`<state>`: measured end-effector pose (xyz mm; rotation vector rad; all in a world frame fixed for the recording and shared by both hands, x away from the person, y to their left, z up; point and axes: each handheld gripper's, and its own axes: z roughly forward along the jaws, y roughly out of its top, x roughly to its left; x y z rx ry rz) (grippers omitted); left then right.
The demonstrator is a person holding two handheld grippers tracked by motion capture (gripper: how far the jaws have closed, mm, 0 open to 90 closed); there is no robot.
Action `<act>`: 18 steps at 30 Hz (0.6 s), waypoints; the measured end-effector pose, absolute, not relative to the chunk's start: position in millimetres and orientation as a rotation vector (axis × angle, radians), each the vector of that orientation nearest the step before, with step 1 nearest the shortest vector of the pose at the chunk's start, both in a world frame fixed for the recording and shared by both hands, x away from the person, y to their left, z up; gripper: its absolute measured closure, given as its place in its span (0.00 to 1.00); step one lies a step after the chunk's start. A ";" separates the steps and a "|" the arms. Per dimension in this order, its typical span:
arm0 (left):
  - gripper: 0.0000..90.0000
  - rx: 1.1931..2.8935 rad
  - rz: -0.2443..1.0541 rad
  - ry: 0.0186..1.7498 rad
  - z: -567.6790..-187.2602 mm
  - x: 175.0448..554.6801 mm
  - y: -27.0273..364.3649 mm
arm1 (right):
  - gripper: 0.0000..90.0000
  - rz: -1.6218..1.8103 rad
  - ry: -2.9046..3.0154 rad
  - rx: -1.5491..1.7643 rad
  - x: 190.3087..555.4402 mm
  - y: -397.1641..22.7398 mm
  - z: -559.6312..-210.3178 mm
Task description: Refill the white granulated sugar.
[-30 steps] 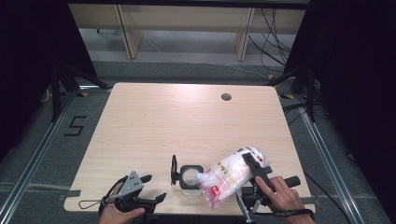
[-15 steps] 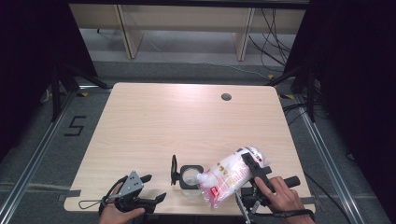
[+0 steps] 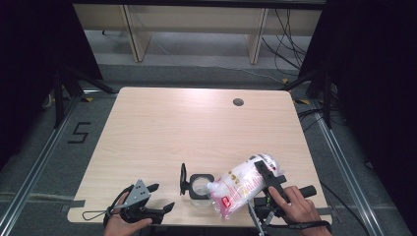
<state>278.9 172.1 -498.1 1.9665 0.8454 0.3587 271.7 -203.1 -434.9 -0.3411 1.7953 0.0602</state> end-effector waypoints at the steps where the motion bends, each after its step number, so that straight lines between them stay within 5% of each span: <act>1: 0.19 1.975 0.363 0.840 -498.1 279.2 172.4 | 0.44 0.055 1.795 -0.344 271.7 -203.3 -434.3; 18: 0.19 1.932 0.347 0.854 -498.3 278.7 171.0 | 0.44 0.051 1.793 -0.361 270.9 -200.9 -435.5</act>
